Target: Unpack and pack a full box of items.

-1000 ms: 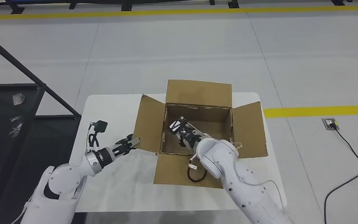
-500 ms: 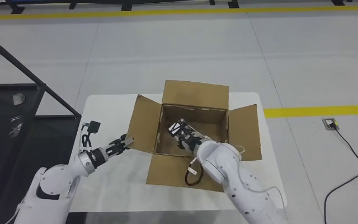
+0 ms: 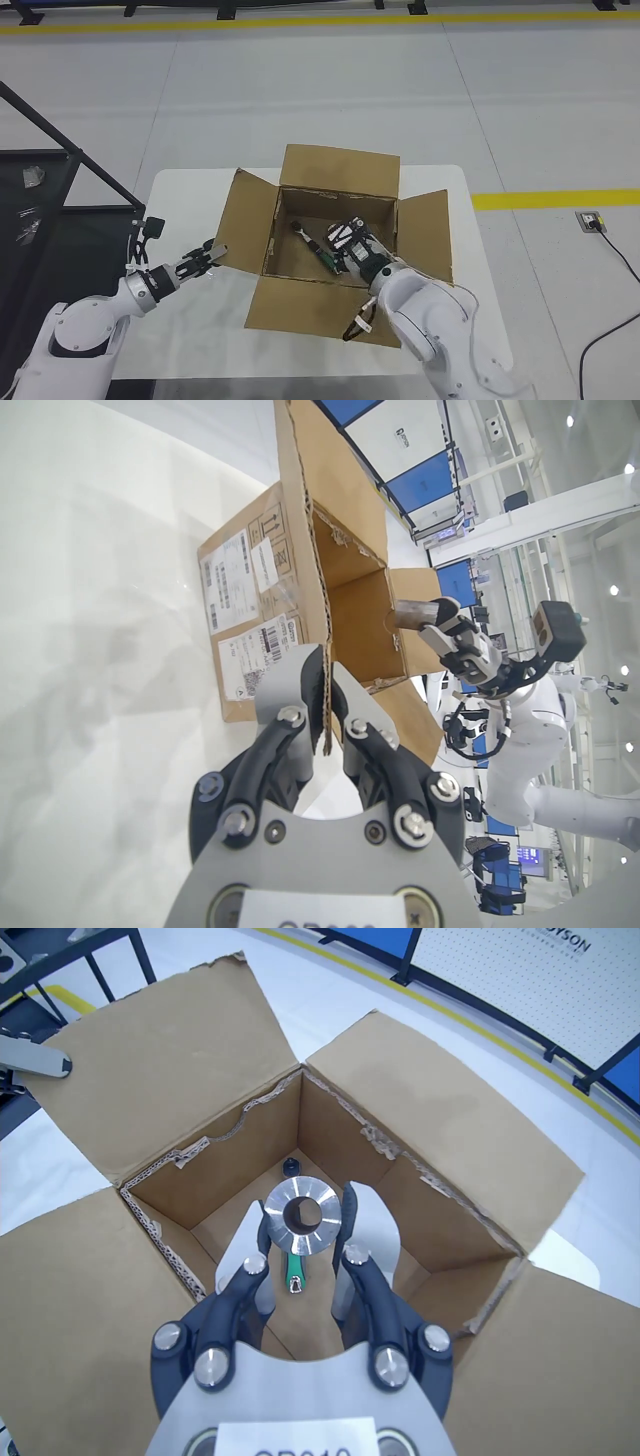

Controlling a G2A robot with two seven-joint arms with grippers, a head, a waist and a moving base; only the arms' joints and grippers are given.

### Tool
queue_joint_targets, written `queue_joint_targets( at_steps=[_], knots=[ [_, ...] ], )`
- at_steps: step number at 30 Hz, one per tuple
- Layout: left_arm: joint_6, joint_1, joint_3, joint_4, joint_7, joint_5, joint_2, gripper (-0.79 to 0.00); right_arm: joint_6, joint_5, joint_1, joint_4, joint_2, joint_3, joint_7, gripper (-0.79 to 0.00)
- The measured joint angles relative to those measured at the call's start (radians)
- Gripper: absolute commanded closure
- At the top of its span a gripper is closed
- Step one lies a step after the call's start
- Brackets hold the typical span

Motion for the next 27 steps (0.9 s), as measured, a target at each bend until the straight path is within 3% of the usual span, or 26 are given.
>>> queue_joint_targets(
  at_steps=[7, 13, 20, 27],
  knots=[
    [0.008, -0.004, 0.005, 0.002, -0.027, -0.027, 0.005, -0.785, 0.085, -0.121, -0.209, -0.341, 0.026, 0.149, 0.043, 0.000],
    [0.000, -0.005, 0.012, 0.009, -0.023, -0.050, 0.007, -0.785, 0.142, -0.132, -0.353, -0.500, 0.037, 0.315, 0.108, 0.000],
    [0.003, -0.008, 0.019, 0.014, -0.011, -0.090, 0.007, -0.785, 0.135, -0.067, -0.406, -0.452, 0.046, 0.495, 0.140, 0.000],
    [0.008, -0.009, 0.041, 0.019, 0.012, -0.095, 0.006, -0.785, 0.090, -0.017, -0.334, -0.226, 0.052, 0.548, 0.106, 0.000]
  ],
)
